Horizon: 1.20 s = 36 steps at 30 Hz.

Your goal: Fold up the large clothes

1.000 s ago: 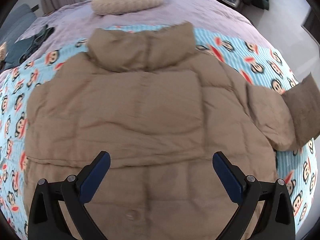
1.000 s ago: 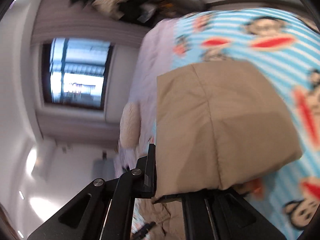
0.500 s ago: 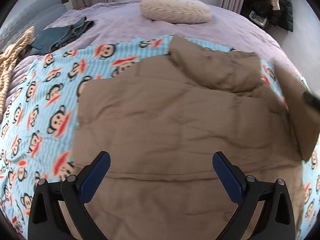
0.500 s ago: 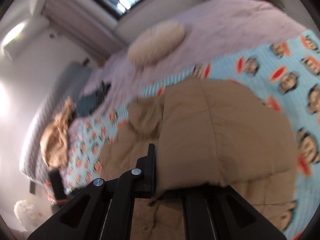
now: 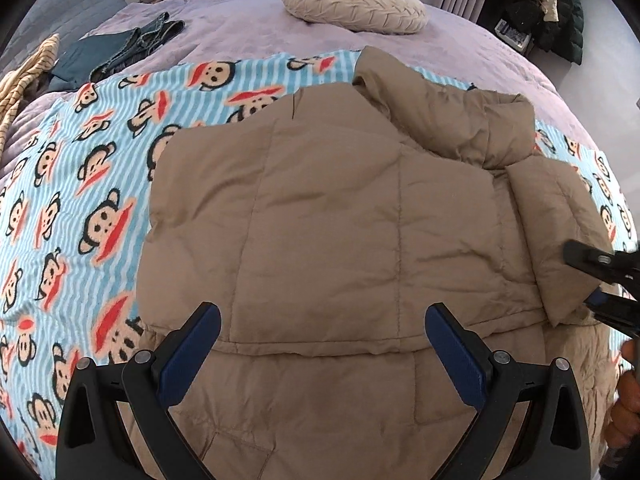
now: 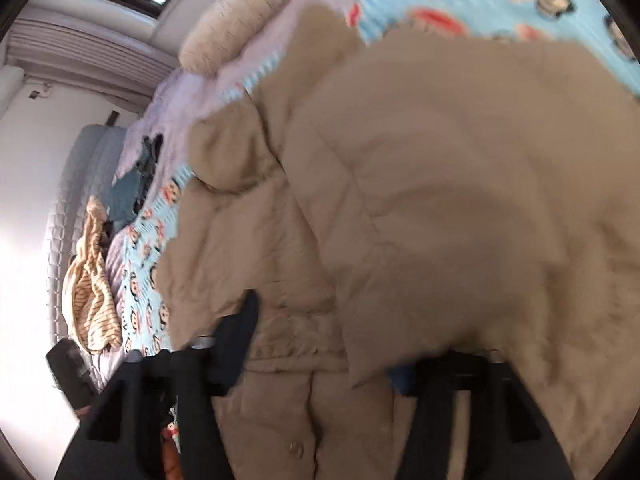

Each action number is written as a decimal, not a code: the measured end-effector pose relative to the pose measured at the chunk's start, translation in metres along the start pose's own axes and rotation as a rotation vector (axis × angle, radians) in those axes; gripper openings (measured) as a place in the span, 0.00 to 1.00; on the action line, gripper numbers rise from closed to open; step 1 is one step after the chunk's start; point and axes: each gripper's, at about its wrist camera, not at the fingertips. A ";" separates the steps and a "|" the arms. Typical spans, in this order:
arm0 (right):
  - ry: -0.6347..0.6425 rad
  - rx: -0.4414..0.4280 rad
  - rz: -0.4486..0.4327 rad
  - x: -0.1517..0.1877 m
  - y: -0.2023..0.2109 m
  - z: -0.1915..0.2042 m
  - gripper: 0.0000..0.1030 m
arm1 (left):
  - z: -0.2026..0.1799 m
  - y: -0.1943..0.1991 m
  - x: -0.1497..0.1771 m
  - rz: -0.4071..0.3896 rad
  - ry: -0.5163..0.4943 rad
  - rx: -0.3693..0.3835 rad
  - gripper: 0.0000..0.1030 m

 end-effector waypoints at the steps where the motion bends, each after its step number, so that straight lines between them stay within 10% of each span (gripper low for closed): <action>1: -0.018 0.011 -0.026 0.000 0.009 -0.003 0.62 | 0.001 0.002 -0.002 -0.006 0.003 0.008 0.99; 4: -0.153 -0.013 -0.078 -0.010 0.029 -0.028 0.61 | 0.007 0.005 -0.006 -0.024 0.015 0.037 0.99; 7: -0.220 -0.013 -0.115 -0.023 0.034 -0.038 0.11 | 0.014 0.010 -0.009 -0.046 0.030 0.067 0.99; 10: -0.131 -0.030 -0.159 -0.024 0.034 -0.009 0.09 | 0.022 0.017 -0.008 -0.070 0.044 0.089 0.99; 18: 0.297 0.040 -0.014 0.043 -0.023 0.097 0.14 | 0.059 0.035 -0.003 -0.114 0.110 0.103 0.99; 22: 0.340 0.142 0.175 0.074 -0.059 0.092 0.61 | 0.073 0.038 0.002 -0.124 0.160 0.132 0.99; 25: 0.336 0.141 0.199 0.083 -0.046 0.071 0.61 | 0.072 0.034 0.003 -0.120 0.186 0.204 0.99; 32: 0.032 0.175 0.073 0.040 0.032 -0.045 0.61 | 0.030 -0.002 -0.010 -0.067 0.158 0.411 0.99; 36: -0.289 0.046 0.019 0.007 0.071 -0.128 0.61 | 0.007 -0.024 -0.023 -0.047 0.155 0.458 0.88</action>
Point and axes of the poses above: each gripper's, at about its wrist camera, not at the fingertips, and y roughly against the way its jaws point, z to its left, x to its underside, and after that the axes turned 14 degrees about -y, right-handed
